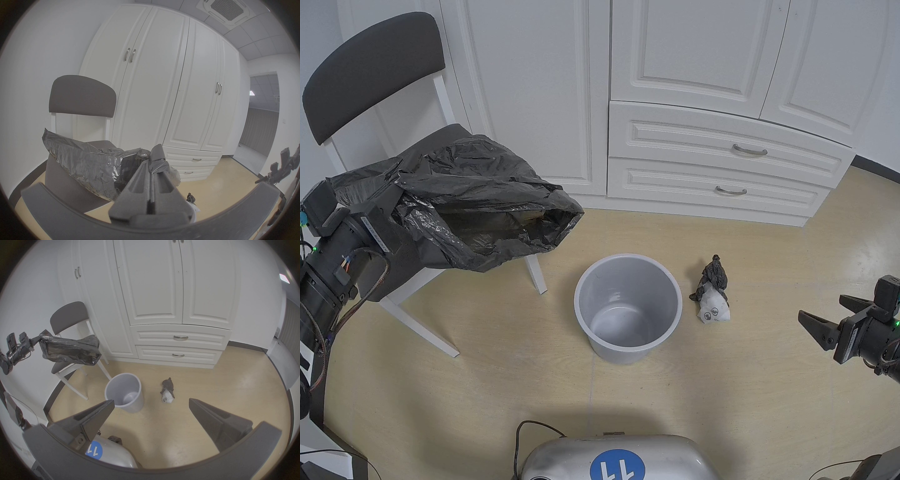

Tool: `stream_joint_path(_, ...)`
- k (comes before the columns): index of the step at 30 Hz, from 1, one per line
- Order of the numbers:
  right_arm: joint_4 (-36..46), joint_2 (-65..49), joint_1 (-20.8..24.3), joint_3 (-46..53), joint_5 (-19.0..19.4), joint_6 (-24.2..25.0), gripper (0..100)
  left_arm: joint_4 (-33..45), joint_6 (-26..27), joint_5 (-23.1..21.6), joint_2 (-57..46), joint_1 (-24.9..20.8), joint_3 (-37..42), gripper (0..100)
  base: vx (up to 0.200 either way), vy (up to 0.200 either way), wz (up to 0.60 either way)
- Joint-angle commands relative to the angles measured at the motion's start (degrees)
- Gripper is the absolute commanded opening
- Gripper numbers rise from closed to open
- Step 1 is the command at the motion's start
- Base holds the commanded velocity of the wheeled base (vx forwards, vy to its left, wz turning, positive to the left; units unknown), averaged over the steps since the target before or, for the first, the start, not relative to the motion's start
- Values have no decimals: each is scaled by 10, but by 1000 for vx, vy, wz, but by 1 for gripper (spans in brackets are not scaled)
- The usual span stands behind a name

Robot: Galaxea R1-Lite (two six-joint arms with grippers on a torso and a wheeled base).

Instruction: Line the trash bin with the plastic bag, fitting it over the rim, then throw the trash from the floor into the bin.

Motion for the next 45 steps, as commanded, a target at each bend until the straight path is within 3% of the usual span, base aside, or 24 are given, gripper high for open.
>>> stream_joint_path(1, -6, 9, 18, 6, -1, 0, 100, 0, -6, 0, -4, -2, -3, 0, 0, 0, 0)
stream_joint_path(4, -21, 5, 26, 14, -1, -2, 100, 0, -7, 0, -7, -13, -2, 0, 0, 0, 0)
stream_joint_path(9, -34, 21, 70, 9, -11, -5, 100, 25, -5, 41, 0, -94, -9, 0, 0, 0, 0)
stream_joint_path(17, -124, 56, 76, -44, 16, -9, 100, 98, 12, 46, 50, -116, -130, 0, 0, 0, 0)
stream_joint_path(24, -142, 67, 87, -28, 7, -5, 100, 142, 19, 42, 64, -143, -211, 0, 0, 0, 0)
stream_joint_path(26, -147, 74, 113, -16, -2, -8, 100, 139, 15, 46, 65, -151, -218, 0, 0, 0, 0)
stream_joint_path(29, -183, 88, 204, -22, -55, -2, 100, 140, -13, 56, 69, -180, -214, 0, 0, 0, 0)
stream_joint_path(34, -276, 173, 284, -33, -146, 39, 100, 134, -16, 121, 77, -222, -228, 0, 0, 0, 0)
stream_joint_path(45, -333, 248, 286, -31, -150, 78, 100, 134, -14, 137, 38, -282, -206, 0, 0, 0, 0)
